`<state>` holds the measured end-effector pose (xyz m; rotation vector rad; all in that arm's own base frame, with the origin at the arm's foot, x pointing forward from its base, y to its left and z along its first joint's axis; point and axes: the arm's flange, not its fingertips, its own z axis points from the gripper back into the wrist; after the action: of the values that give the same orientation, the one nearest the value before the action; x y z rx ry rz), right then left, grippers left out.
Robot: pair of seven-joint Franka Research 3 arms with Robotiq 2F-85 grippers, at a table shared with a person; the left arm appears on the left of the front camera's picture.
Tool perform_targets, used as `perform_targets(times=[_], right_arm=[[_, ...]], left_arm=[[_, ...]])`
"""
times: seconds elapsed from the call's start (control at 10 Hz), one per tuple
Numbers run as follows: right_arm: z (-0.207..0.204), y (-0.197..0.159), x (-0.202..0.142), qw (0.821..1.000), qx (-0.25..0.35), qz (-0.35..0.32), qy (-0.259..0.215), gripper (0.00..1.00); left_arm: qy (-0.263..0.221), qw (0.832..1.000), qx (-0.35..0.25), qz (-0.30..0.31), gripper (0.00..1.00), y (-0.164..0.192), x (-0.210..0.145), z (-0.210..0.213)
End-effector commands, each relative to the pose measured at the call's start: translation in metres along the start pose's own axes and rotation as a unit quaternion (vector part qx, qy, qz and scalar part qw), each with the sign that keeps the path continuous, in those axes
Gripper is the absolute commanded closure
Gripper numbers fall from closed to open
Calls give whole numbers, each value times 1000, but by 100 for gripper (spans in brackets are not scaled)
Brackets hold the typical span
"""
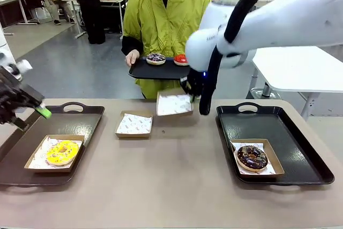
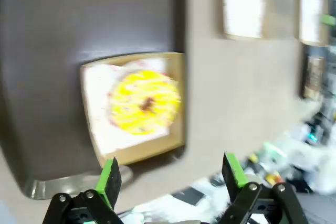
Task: Individually package the donuts and arrange them on the tray.
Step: Place the picked Paper togo box on the Handle tray while simultaneously picking up another Paper togo box from the table with the other hand.
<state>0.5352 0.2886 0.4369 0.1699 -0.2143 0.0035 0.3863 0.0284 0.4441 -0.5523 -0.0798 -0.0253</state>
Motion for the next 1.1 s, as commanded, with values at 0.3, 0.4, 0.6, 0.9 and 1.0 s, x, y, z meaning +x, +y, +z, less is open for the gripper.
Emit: perform_targets(times=[0.3,0.4,0.6,0.9,1.0], right_arm=[[58,16,57,1000,-4,-7,-1,100],[58,18,69,1000,-13,-9,3,100],[56,21,90,1000,-19,-17,0,100],[47,23,107,999,-35,-25,4,100],[44,20,111,999,-33,-23,4,100]], left_arm=[[-42,969,-241,29,0,69,-15,78],[-41,961,-269,49,0,89,-17,88],[-46,948,-307,73,0,127,-26,102],[-64,948,-298,93,0,157,-45,108],[-68,951,-288,89,0,159,-48,109]])
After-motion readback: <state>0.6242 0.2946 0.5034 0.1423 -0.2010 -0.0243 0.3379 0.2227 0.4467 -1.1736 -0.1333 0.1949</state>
